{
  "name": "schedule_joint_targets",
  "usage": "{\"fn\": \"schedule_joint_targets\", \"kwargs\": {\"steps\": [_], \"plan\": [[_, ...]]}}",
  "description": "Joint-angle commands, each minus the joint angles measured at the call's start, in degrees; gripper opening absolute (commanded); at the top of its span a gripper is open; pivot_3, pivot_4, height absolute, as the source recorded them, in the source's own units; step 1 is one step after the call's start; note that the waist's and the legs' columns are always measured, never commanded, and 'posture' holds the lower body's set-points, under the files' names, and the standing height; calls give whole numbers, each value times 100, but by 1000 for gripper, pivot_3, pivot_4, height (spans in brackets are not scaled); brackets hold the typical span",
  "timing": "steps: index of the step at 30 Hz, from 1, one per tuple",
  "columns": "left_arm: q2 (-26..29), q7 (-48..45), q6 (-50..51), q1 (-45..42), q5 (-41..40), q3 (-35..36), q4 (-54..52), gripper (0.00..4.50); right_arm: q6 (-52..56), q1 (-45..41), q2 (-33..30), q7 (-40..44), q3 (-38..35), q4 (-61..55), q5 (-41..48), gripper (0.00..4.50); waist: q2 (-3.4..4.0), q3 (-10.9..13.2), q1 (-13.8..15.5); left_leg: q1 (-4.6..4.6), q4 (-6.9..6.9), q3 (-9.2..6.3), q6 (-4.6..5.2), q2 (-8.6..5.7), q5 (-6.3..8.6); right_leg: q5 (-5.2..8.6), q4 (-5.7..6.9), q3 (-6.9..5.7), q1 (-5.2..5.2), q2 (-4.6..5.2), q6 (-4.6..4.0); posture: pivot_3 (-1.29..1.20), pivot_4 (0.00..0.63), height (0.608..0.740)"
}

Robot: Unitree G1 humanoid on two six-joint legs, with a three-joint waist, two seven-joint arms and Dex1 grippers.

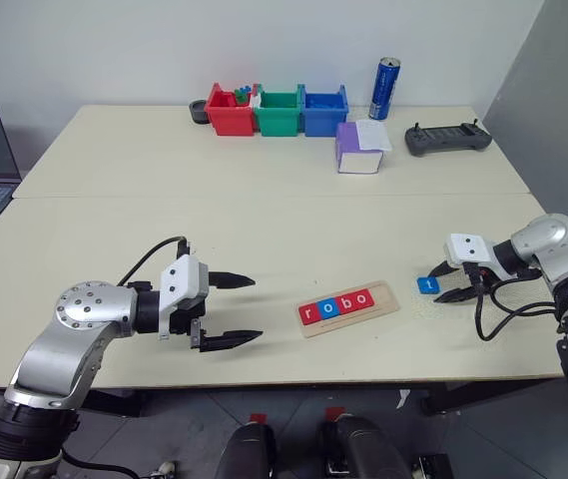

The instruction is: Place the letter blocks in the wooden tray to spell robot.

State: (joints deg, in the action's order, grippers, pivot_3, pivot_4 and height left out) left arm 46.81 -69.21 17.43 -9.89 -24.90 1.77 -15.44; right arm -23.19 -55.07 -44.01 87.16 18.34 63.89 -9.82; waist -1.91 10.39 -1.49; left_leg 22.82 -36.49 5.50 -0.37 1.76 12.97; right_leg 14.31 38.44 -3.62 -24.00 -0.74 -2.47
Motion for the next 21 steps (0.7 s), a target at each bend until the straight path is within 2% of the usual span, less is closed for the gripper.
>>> {"fn": "schedule_joint_targets", "kwargs": {"steps": [1,8,15,18,21], "plan": [[67,24,-39,-42,-81,134,-136,4500,-17,-73,19,2,-19,91,-119,1445,0,0,0,0,-10,0,2,0,1,0,10,1,0,0,0,0,150,740],[52,-53,-168,-6,-53,122,13,4500,206,-242,-98,497,-116,-512,197,1458,2,1,-2,0,-38,-1,19,2,11,2,48,1,-6,2,-3,0,150,740],[38,-137,-306,86,-34,96,120,4500,1035,140,-195,534,409,-2506,1328,1458,4,2,-6,1,-35,-3,19,7,11,7,52,-4,-11,0,-11,0,150,740],[17,-135,-347,134,-25,98,130,4500,1334,254,-178,534,607,-2963,1414,1458,4,2,19,3,-36,-4,19,6,11,7,51,-5,-10,1,-12,0,150,740],[12,-104,-356,190,-47,111,78,4500,1253,293,-188,534,766,-2927,1255,1458,4,2,40,6,-37,-2,20,2,12,7,50,-4,-11,5,-12,0,150,740]]}}
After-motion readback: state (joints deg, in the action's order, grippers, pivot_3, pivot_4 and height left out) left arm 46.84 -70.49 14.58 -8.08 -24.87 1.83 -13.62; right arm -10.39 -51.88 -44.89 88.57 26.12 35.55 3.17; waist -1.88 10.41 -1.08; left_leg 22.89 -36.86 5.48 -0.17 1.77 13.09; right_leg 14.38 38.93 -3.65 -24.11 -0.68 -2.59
